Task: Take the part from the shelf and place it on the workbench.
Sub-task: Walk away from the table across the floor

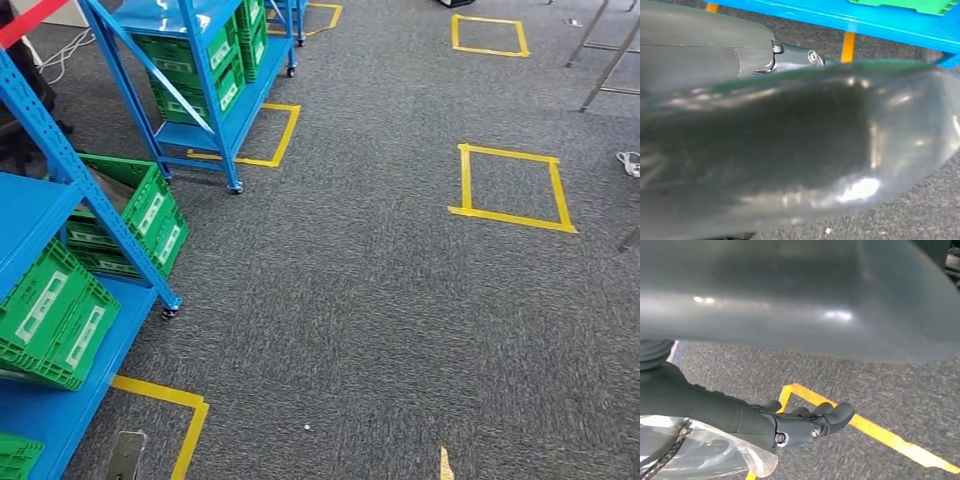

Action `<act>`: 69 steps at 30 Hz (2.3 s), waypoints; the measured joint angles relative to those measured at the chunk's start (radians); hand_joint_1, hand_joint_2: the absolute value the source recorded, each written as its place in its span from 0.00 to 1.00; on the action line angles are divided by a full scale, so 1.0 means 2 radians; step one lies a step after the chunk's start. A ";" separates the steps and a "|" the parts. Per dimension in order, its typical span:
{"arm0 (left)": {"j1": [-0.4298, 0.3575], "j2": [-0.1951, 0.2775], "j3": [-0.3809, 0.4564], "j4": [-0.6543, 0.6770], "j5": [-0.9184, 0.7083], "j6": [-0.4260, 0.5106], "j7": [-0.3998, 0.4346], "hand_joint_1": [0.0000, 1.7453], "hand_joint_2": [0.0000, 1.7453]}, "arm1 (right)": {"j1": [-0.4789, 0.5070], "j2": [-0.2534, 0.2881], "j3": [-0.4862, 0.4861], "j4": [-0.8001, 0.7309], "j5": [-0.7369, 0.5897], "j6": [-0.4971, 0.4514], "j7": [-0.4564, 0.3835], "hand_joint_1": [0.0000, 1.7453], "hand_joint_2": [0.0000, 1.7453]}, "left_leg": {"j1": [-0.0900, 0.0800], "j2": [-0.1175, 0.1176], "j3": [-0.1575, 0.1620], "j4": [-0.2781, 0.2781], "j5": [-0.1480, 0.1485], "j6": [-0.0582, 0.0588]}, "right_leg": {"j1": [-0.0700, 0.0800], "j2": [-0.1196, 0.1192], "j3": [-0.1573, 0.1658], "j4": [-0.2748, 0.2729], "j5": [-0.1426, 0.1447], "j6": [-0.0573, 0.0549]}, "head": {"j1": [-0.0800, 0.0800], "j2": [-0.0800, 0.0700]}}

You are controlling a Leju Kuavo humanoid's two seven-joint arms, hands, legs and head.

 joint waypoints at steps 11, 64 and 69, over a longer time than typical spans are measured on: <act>-0.009 0.001 -0.002 0.009 -0.010 -0.011 0.002 0.00 0.00 | -0.051 0.010 -0.003 0.014 -0.016 0.000 0.015 0.00 0.00 | 0.003 -0.019 -0.020 0.036 -0.022 -0.023 | -0.001 0.011 0.060 -0.148 0.079 -0.019 | -0.003 0.000; 0.045 -0.034 0.080 -0.080 -0.094 -0.029 0.052 0.00 0.00 | 0.116 0.172 -0.435 -0.028 0.177 0.081 -0.116 0.00 0.00 | 0.006 -0.019 0.007 -0.004 -0.003 -0.010 | -0.003 0.014 0.021 -0.068 0.054 0.000 | 0.003 0.000; 0.047 -0.034 0.084 -0.083 -0.095 -0.028 0.052 0.00 0.00 | 0.116 0.173 -0.436 -0.024 0.181 0.080 -0.116 0.00 0.00 | 0.008 -0.049 0.002 0.003 -0.008 -0.024 | -0.006 0.031 0.054 -0.128 0.065 -0.008 | 0.003 0.000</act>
